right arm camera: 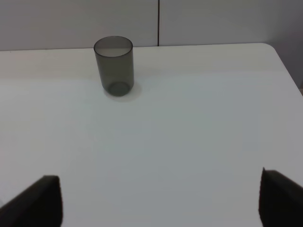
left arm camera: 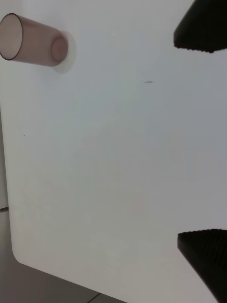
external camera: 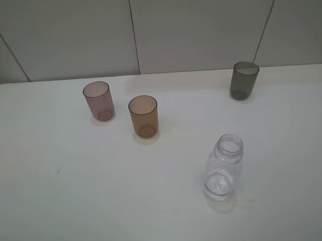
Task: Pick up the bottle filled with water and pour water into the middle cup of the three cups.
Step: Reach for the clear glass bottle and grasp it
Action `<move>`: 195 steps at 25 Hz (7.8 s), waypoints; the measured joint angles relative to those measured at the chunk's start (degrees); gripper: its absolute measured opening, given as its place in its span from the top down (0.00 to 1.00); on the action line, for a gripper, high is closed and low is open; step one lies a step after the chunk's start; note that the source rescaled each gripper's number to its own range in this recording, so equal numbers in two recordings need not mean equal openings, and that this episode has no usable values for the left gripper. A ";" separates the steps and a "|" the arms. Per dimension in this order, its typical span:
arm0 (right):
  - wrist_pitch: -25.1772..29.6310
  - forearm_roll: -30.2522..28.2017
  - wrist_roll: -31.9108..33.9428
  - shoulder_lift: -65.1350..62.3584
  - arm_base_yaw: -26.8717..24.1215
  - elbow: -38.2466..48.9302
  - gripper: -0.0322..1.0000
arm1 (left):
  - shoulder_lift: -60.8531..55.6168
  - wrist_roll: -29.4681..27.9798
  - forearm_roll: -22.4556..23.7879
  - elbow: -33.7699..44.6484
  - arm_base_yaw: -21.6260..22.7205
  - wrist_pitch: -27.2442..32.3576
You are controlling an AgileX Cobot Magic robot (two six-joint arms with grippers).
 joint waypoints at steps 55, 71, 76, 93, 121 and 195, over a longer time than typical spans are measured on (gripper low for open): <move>-26.82 -2.16 0.13 42.06 24.50 -14.59 0.11 | 0.00 0.00 0.00 0.00 0.00 0.00; -27.25 1.49 0.13 31.22 35.66 3.31 0.11 | 0.00 0.00 0.00 0.00 0.00 0.00; -27.54 3.39 0.13 25.30 35.66 8.19 0.11 | 0.00 0.00 0.00 0.00 0.00 0.00; -44.94 10.41 0.13 27.86 35.66 17.98 0.11 | 0.00 0.00 0.00 0.00 0.00 0.00; -73.83 11.91 0.13 44.15 42.96 30.03 0.11 | 0.00 0.00 0.00 0.00 0.00 0.00; -125.80 -6.75 9.39 101.57 42.99 29.77 0.11 | 0.00 0.00 0.00 0.00 0.00 0.00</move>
